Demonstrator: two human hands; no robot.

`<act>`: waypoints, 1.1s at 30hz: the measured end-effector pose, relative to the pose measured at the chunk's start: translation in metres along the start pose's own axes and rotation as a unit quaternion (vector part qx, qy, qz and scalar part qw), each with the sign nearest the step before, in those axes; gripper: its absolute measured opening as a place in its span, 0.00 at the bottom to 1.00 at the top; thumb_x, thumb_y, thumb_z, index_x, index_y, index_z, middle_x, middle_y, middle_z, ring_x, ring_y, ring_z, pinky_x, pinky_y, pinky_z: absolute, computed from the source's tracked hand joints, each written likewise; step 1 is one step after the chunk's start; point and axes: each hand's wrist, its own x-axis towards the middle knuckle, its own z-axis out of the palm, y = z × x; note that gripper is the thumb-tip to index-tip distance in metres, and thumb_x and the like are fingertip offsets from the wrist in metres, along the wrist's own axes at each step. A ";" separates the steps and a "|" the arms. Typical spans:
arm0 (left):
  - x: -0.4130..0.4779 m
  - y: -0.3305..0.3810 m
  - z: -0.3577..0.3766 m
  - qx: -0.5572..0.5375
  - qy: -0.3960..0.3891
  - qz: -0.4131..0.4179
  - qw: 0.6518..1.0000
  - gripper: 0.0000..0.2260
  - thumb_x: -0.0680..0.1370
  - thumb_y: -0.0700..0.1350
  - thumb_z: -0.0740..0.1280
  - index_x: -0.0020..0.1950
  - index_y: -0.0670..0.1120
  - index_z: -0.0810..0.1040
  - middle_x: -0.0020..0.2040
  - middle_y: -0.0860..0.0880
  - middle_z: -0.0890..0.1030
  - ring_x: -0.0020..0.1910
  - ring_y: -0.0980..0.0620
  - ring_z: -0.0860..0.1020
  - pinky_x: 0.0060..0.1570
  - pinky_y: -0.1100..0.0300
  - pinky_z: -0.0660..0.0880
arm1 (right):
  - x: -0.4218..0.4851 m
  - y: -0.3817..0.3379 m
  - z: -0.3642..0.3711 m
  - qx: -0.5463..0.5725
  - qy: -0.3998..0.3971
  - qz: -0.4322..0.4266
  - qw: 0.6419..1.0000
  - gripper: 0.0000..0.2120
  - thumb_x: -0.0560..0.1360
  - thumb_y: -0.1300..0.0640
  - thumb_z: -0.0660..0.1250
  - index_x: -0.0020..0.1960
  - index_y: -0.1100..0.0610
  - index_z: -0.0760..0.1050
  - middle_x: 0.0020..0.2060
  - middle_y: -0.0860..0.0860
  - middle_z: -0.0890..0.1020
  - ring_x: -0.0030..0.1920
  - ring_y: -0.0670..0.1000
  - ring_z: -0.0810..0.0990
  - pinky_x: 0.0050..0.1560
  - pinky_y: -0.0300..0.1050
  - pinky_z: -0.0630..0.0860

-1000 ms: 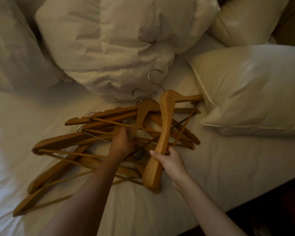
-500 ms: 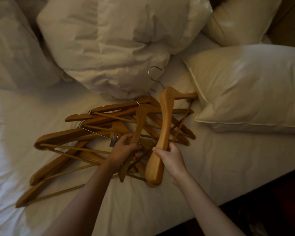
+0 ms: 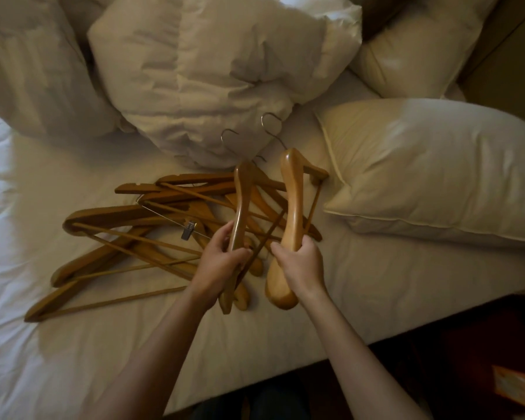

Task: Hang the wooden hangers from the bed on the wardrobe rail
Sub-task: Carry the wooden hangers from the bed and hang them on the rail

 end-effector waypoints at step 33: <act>-0.159 -0.057 0.062 0.275 -0.264 0.047 0.923 0.20 0.74 0.40 0.67 0.65 0.46 0.69 0.52 0.43 0.77 0.37 0.53 0.76 0.34 0.62 0.75 | -0.242 0.152 0.001 0.358 0.296 0.089 0.881 0.11 0.73 0.53 0.67 0.54 0.56 0.77 0.44 0.51 0.82 0.48 0.51 0.80 0.52 0.46 0.75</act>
